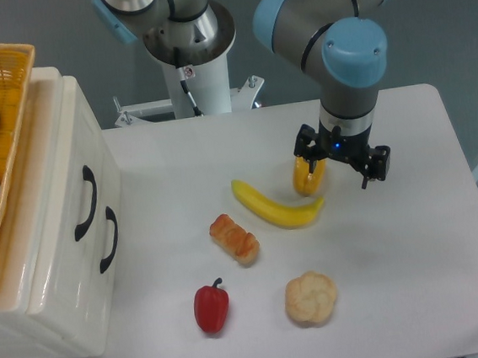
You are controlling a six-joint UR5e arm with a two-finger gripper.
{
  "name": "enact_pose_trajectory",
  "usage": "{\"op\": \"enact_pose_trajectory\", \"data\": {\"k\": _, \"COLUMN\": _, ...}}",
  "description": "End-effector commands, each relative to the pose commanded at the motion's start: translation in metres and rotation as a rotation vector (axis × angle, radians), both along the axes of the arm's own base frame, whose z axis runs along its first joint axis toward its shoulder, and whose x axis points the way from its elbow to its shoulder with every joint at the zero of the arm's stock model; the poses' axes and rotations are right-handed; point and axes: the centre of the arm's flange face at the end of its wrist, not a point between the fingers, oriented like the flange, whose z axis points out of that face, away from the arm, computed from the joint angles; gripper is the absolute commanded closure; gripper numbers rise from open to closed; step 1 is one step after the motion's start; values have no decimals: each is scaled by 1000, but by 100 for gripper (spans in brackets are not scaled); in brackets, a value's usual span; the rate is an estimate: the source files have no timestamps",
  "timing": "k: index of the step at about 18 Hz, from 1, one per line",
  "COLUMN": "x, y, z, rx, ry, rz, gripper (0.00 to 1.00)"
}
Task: Slide open the top white drawer
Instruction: 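Move the gripper from the yellow pepper toward the cabinet's upper drawer handle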
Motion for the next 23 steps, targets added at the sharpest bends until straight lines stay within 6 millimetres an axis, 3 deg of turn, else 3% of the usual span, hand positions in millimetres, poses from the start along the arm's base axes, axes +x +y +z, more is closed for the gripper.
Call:
{"op": "enact_pose_trajectory", "data": {"k": 5, "x": -3, "y": 3, "z": 10, "rx": 14, "ry": 17, "rz": 0, "gripper": 0}}
{"op": "enact_pose_trajectory", "data": {"k": 9, "x": 0, "y": 3, "z": 0, "rx": -2, "ry": 3, "rz": 8, "gripper": 0}}
{"op": "enact_pose_trajectory", "data": {"k": 11, "x": 1, "y": 2, "z": -2, "rx": 6, "ry": -9, "rz": 125, "gripper": 0}}
{"op": "enact_pose_trajectory", "data": {"k": 23, "x": 53, "y": 41, "z": -14, "rx": 10, "ry": -44, "rz": 281, "gripper": 0}}
